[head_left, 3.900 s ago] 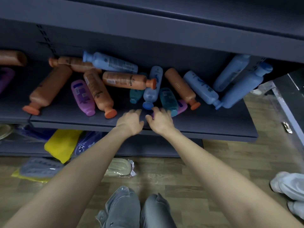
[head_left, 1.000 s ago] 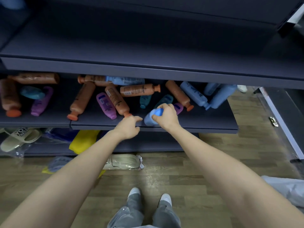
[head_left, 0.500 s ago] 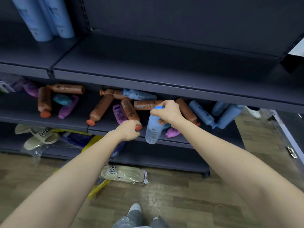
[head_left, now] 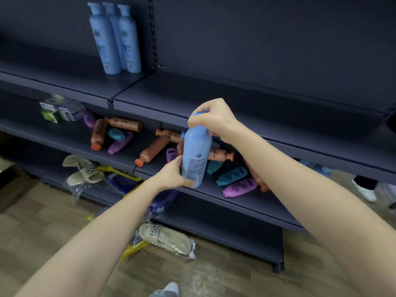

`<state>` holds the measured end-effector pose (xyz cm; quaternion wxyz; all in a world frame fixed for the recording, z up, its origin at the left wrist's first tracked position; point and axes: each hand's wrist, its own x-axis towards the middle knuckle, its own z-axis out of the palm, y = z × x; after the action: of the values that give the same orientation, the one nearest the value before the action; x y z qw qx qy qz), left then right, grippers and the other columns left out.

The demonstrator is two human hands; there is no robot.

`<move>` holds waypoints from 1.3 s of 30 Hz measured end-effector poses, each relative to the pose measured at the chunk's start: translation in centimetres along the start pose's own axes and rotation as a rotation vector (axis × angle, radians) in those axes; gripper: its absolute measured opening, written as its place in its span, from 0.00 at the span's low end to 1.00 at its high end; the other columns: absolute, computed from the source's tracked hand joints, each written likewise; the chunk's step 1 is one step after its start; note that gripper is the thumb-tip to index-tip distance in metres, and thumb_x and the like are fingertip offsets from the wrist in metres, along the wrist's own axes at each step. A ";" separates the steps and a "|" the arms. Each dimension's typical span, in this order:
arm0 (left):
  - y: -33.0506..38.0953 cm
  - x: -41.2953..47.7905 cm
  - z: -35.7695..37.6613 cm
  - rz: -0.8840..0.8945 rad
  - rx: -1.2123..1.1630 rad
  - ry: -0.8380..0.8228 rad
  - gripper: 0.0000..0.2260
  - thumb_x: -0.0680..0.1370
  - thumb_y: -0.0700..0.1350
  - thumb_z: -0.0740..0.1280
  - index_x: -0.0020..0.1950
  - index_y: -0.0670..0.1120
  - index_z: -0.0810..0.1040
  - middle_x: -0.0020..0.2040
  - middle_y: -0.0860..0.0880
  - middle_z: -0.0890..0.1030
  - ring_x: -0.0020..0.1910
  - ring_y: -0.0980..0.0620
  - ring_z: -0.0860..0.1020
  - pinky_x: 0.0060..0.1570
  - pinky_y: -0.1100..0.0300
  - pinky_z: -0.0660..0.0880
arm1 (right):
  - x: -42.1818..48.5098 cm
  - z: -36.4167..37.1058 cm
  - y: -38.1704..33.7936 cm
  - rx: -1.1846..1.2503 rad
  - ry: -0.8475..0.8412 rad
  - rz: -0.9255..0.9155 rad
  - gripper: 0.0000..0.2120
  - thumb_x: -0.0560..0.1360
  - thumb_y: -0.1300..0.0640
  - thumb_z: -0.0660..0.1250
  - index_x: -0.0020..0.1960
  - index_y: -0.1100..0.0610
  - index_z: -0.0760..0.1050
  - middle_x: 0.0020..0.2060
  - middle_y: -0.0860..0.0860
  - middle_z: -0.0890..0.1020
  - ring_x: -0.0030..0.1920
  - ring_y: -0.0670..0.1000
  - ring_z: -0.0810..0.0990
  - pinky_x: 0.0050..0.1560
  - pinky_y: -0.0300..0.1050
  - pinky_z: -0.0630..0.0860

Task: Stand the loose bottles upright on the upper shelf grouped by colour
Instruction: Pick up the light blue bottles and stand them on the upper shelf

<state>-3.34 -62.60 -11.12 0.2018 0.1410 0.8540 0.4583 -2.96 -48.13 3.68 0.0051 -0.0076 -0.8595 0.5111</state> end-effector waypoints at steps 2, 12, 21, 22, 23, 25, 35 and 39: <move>0.5 -0.8 -0.2 0.015 -0.085 0.026 0.38 0.56 0.50 0.76 0.64 0.51 0.68 0.55 0.52 0.80 0.54 0.53 0.79 0.57 0.52 0.76 | -0.5 -0.7 -1.5 0.014 -0.050 -0.074 0.02 0.63 0.65 0.69 0.34 0.60 0.78 0.30 0.50 0.74 0.27 0.47 0.65 0.25 0.35 0.59; 4.8 -5.1 -3.1 0.088 -0.275 -0.082 0.37 0.58 0.42 0.74 0.66 0.46 0.67 0.62 0.40 0.75 0.53 0.41 0.75 0.60 0.36 0.69 | -0.9 -3.8 -6.0 0.242 -0.470 -0.560 0.15 0.52 0.60 0.62 0.33 0.50 0.82 0.32 0.47 0.82 0.37 0.49 0.77 0.38 0.41 0.65; 6.5 -8.9 -5.2 0.082 -0.271 0.072 0.23 0.57 0.41 0.77 0.50 0.47 0.77 0.43 0.53 0.82 0.41 0.60 0.81 0.38 0.67 0.76 | 1.0 -0.4 -8.2 0.761 -0.505 -0.437 0.13 0.53 0.68 0.57 0.26 0.52 0.73 0.33 0.53 0.82 0.31 0.48 0.77 0.27 0.34 0.67; 6.2 -9.1 -5.5 0.082 -0.267 0.132 0.25 0.55 0.44 0.77 0.51 0.47 0.77 0.44 0.54 0.83 0.43 0.58 0.82 0.40 0.65 0.77 | 1.3 0.2 -8.3 0.813 -0.483 -0.395 0.15 0.56 0.69 0.55 0.27 0.52 0.74 0.34 0.53 0.82 0.32 0.49 0.78 0.29 0.35 0.70; 5.7 -9.2 -5.8 0.074 -0.265 0.190 0.28 0.54 0.45 0.77 0.53 0.48 0.76 0.46 0.53 0.83 0.45 0.56 0.82 0.43 0.62 0.78 | 1.5 1.0 -8.4 0.840 -0.462 -0.362 0.16 0.58 0.69 0.54 0.29 0.53 0.75 0.36 0.53 0.83 0.33 0.49 0.79 0.30 0.37 0.71; 4.4 -9.4 -6.5 0.041 -0.258 0.314 0.31 0.53 0.47 0.77 0.55 0.47 0.75 0.48 0.52 0.83 0.48 0.53 0.81 0.49 0.54 0.80 | 1.8 2.5 -9.0 0.819 -0.432 -0.314 0.15 0.60 0.69 0.56 0.39 0.55 0.76 0.41 0.53 0.82 0.37 0.51 0.79 0.33 0.40 0.72; -1.0 -12.7 -13.8 -0.254 -0.107 0.799 0.35 0.48 0.62 0.73 0.50 0.50 0.71 0.44 0.53 0.80 0.42 0.53 0.79 0.40 0.54 0.79 | 2.3 14.4 -11.1 0.603 -0.513 -0.045 0.23 0.73 0.62 0.63 0.67 0.52 0.64 0.49 0.51 0.80 0.46 0.49 0.78 0.47 0.45 0.73; -2.7 -14.3 -18.1 -0.306 -0.066 0.863 0.32 0.51 0.61 0.74 0.50 0.51 0.71 0.43 0.54 0.80 0.41 0.54 0.79 0.41 0.52 0.80 | 1.8 20.5 -12.5 0.485 -0.562 -0.067 0.23 0.69 0.59 0.66 0.64 0.56 0.68 0.50 0.52 0.80 0.47 0.52 0.80 0.47 0.49 0.74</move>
<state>0.45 -83.31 -1.30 -0.1027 -0.1972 0.8560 0.4668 -5.22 -72.10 4.88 -0.2127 0.1628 -0.6811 0.6814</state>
